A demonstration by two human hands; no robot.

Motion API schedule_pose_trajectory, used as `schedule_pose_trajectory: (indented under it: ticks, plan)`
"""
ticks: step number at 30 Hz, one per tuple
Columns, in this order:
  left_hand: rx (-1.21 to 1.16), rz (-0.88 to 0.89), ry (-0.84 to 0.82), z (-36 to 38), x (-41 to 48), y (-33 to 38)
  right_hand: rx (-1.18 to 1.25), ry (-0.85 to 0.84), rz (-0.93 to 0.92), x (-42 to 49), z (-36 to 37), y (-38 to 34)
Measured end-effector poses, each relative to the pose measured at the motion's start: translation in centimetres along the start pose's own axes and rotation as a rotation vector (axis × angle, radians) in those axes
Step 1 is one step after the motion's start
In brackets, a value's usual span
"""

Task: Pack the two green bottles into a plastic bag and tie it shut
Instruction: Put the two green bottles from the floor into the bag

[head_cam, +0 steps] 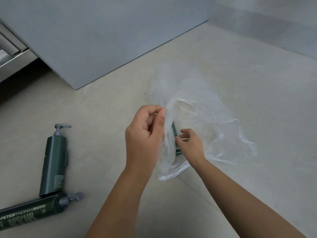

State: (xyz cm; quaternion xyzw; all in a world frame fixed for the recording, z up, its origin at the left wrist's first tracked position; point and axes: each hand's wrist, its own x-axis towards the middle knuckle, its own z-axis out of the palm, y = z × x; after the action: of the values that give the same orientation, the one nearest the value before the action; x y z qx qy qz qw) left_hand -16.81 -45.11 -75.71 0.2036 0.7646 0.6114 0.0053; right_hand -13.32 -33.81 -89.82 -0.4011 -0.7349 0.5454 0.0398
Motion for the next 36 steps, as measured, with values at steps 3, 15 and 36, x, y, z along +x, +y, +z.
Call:
schedule_pose_trajectory:
  ticks: [3, 15, 36]
  plan:
    - [-0.018, 0.002, -0.008, 0.4, -0.2, 0.0, 0.011, 0.033, -0.027, -1.5, -1.5, 0.3]
    - [-0.077, -0.052, -0.060, 3.4, -2.2, -0.1, -0.006, 0.282, 0.025, -7.6, -7.9, 6.4]
    - [-0.079, -0.066, -0.030, 3.6, -1.9, 0.3, 0.188, 0.540, 0.100, -5.5, -11.9, 7.4]
